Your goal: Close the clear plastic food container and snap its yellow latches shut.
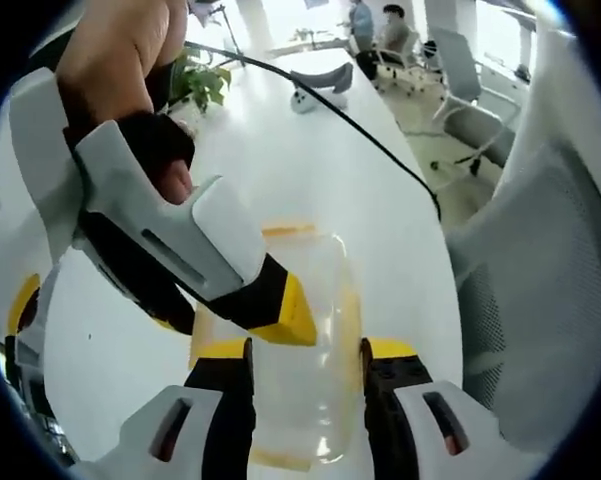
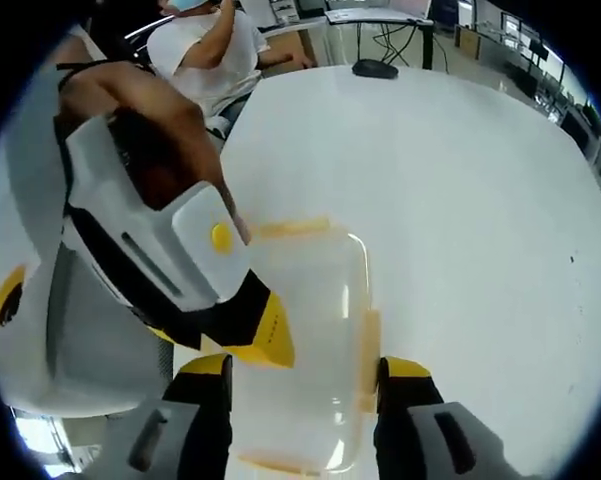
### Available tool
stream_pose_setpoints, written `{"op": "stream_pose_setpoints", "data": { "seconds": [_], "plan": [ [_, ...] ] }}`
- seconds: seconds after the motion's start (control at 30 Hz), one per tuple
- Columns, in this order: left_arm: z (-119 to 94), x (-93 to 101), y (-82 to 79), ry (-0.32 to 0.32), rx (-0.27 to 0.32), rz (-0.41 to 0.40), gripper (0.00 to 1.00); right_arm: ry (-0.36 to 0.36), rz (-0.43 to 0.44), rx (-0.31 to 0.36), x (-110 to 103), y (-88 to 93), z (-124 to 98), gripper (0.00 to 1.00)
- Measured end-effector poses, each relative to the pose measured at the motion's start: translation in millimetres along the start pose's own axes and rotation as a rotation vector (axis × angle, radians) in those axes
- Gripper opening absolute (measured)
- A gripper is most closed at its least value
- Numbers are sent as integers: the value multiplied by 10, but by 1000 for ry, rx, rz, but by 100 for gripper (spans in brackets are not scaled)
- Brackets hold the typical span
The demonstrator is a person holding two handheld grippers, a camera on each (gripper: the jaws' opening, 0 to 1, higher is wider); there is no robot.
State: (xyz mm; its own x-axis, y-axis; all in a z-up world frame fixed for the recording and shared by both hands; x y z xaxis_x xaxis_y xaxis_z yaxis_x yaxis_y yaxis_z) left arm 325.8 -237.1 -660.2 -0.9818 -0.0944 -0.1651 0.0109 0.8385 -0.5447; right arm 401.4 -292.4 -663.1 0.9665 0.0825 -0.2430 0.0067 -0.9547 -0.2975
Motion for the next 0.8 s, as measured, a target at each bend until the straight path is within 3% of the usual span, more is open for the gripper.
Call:
{"op": "stream_pose_setpoints", "data": {
  "seconds": [0.17,0.27,0.47,0.67,0.8],
  "plan": [
    [-7,7,11,12,13,29,40,1,2,-10,-11,-6,2,57],
    [-5,-36,16,28,17,-17,40,7,3,-14,-15,-8,7,56],
    [19,-14,-37,15,-28,-32,38,23,8,-48,-30,-42,19,56],
    [33,-4,-55,9,-51,-28,34,33,51,-19,-25,-34,28,54],
    [104,6,-78,-24,-99,1,33,22,13,-31,-15,-63,26,53]
  ]
}}
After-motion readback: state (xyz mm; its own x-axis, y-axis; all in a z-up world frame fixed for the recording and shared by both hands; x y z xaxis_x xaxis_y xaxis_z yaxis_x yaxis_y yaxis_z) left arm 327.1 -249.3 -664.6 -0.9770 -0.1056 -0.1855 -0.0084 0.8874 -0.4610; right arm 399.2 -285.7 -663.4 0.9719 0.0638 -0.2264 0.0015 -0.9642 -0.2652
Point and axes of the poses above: the point that each gripper's makers call its tool centre point, and the gripper's own axes: z roughly forward along the fingers, x roughly to its right, y roughly out of its underside, the point moved 9 cm from there along -z, roughly backward along the fingers, and after that the axes turned 1 degree about -z, right-handed, at the moved point
